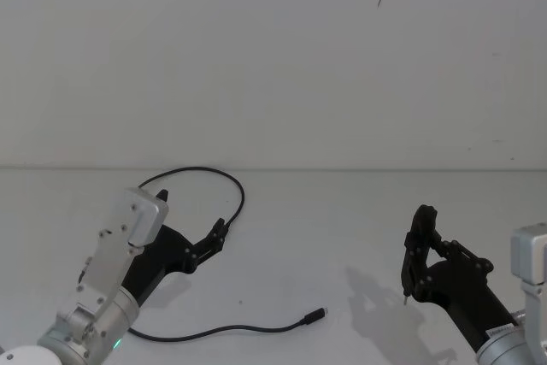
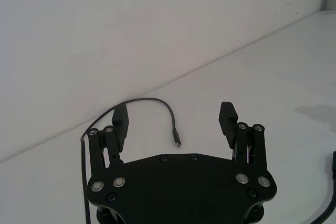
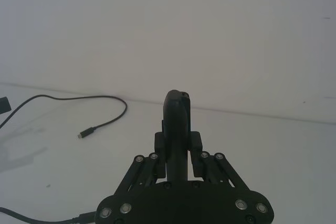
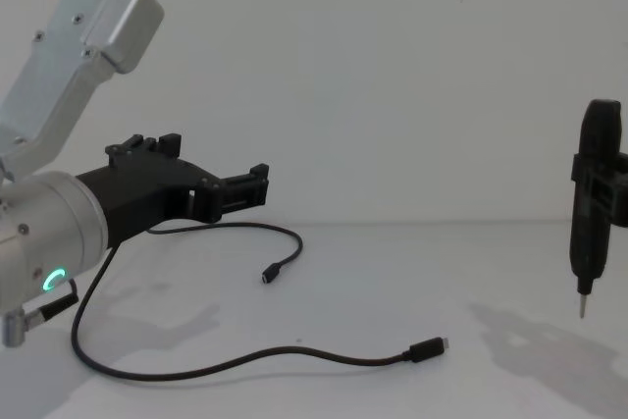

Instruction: Pick up the data cable with the one hand.

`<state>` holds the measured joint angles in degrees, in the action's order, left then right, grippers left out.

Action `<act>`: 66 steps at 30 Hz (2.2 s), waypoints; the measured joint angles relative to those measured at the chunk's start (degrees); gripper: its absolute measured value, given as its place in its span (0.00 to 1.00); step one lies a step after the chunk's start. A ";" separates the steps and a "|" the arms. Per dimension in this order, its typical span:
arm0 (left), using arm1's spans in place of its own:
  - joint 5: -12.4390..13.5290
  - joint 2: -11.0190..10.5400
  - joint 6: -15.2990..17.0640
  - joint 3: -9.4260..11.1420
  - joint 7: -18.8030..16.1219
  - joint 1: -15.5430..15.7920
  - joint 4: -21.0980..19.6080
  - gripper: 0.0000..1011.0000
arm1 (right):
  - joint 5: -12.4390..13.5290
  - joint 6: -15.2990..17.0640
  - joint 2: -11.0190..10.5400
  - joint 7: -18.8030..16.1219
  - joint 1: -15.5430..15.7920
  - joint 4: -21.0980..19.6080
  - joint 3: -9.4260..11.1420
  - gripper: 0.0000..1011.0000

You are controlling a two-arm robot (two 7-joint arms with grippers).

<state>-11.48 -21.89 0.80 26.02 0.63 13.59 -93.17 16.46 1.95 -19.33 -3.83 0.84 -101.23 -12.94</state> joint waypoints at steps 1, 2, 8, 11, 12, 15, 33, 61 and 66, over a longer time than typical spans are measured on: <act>0.00 0.00 0.00 0.00 0.00 0.00 0.00 0.99 | 0.00 0.00 0.00 0.00 0.00 0.00 0.00 0.27; 0.00 0.00 0.00 0.00 0.00 0.00 0.00 0.99 | 0.00 0.00 0.00 0.00 0.00 0.00 0.00 0.27; 0.00 0.00 0.00 0.00 0.00 0.00 0.00 0.99 | 0.00 0.00 0.00 0.00 0.00 0.00 0.00 0.27; 0.00 0.00 0.00 0.00 0.00 0.00 0.00 0.99 | 0.00 0.00 0.00 0.00 0.00 0.00 0.00 0.27; 0.00 0.00 0.00 0.00 0.00 0.00 0.00 0.99 | 0.00 0.00 0.00 0.00 0.00 0.00 0.00 0.27; 0.00 0.00 0.00 0.00 0.00 0.00 0.00 0.99 | 0.00 0.00 0.00 0.00 0.00 0.00 0.00 0.27; -0.22 -1.16 0.31 0.71 4.04 1.40 0.95 0.99 | 0.00 0.00 0.00 0.00 0.00 0.00 0.00 0.27; -5.54 -10.90 -0.31 3.34 31.27 8.24 8.14 0.99 | 0.00 0.00 0.00 0.00 0.00 0.00 0.00 0.27; -7.26 -12.19 -0.72 3.50 35.77 9.27 9.76 0.99 | 0.00 0.00 0.00 0.00 0.00 0.00 0.00 0.27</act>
<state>-18.74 -34.08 0.08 29.52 36.39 22.86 -83.41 16.46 1.95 -19.33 -3.82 0.84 -101.23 -12.94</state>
